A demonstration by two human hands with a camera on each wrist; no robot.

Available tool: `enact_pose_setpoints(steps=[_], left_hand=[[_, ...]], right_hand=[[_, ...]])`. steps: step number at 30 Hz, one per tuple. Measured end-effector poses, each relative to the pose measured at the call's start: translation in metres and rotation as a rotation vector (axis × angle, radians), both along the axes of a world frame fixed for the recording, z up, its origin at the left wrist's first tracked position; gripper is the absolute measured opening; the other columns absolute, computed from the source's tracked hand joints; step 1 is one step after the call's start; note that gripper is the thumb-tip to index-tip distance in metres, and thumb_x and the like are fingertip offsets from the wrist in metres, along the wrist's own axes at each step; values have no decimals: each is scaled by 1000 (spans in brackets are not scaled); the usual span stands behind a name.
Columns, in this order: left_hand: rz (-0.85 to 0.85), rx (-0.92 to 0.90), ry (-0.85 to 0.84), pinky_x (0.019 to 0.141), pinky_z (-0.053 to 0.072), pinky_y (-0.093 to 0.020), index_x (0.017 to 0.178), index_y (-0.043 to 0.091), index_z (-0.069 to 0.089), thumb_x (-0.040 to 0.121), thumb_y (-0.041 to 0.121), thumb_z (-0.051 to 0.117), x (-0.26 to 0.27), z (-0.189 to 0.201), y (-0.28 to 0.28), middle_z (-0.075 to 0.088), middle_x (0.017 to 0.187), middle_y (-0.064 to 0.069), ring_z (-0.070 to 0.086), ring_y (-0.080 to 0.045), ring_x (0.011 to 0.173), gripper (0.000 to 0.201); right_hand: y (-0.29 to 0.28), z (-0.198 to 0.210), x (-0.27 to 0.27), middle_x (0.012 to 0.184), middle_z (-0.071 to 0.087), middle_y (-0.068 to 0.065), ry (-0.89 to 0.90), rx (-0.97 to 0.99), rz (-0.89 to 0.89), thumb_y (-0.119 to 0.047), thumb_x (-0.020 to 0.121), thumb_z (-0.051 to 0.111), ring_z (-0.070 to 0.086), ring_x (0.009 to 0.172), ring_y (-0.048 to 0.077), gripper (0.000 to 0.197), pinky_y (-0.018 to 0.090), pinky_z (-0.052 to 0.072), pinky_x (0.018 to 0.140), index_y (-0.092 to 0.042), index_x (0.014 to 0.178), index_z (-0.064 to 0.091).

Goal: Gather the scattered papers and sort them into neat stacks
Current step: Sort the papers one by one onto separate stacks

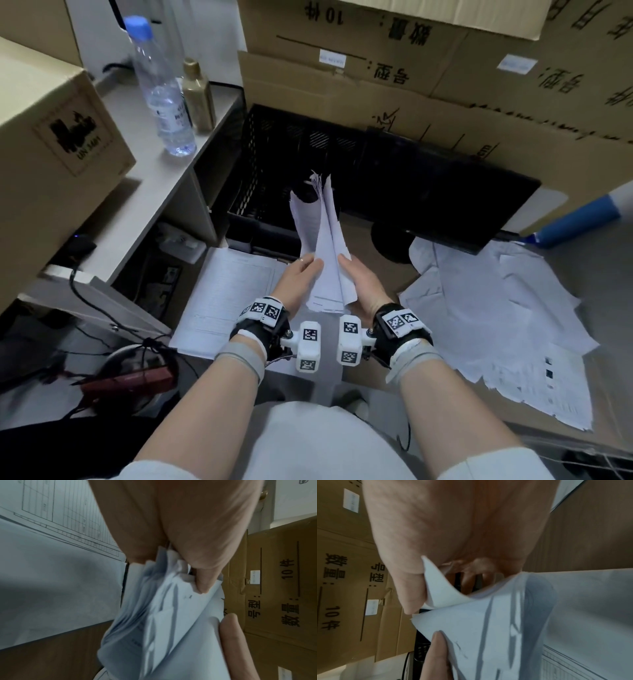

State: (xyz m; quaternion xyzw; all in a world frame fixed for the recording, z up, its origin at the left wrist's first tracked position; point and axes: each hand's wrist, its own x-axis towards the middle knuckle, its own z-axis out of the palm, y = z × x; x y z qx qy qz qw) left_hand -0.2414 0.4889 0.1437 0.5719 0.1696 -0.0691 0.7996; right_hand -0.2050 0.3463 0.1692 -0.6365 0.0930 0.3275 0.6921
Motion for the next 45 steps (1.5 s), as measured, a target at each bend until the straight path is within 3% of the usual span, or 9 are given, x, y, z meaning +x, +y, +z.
enact_pose_setpoints(steps=[4,9,11,14,18,21,26,38,45], left_hand=[[-48,2,-17,93,57,-46,123,14,64,90,17,65,2,7,-2,75,114,-11,71,-31,106,33],[-119,183,-23,84,59,-43,112,14,69,81,13,69,2,2,4,77,102,-7,74,-28,97,31],[-108,156,-2,80,59,-37,110,10,70,82,7,74,2,-3,5,78,101,-6,75,-25,95,28],[-99,160,42,73,56,-29,100,8,74,85,7,73,4,-3,3,78,94,-7,74,-20,87,15],[13,-49,172,80,56,-33,101,9,73,98,33,57,11,0,1,78,93,-9,73,-27,90,29],[19,-6,226,89,57,-41,106,11,69,98,55,55,13,0,0,76,104,-13,73,-29,96,46],[51,156,175,88,57,-45,93,9,69,99,17,58,6,-6,1,74,101,-19,72,-35,94,15],[17,224,189,80,57,-35,96,5,70,95,16,67,-7,-9,21,74,87,-8,69,-23,80,11],[-59,254,219,89,57,-45,103,3,71,97,14,66,-19,-9,38,75,99,-17,72,-31,91,14]], right_hand=[[3,3,1,132,63,-4,60,-79,4,-74,67,72,59,120,40,76,55,56,87,-41,133,56],[1,-7,3,114,66,-15,71,-170,0,-89,61,61,60,81,20,77,37,52,90,-44,123,64],[1,-12,3,112,67,-11,100,-137,-44,-81,63,69,58,83,19,73,36,48,99,-32,117,71],[1,-5,1,88,73,2,5,-146,-15,-34,87,68,65,73,18,20,29,53,74,-23,103,72],[1,-2,2,88,73,2,-104,-235,28,-6,86,66,68,74,16,24,21,52,59,-16,108,67],[0,-6,3,103,73,4,-104,-291,58,-7,85,68,70,88,18,33,25,55,69,-12,118,65],[-2,-17,6,100,74,3,-48,-309,-153,-26,88,69,70,95,24,16,41,53,94,-15,101,69],[-30,-26,7,74,52,4,31,-598,-231,-31,90,62,48,60,19,26,21,41,49,-5,93,63],[-25,-37,3,115,60,6,232,-490,-284,-55,82,64,58,95,29,50,40,52,86,-16,110,52]])
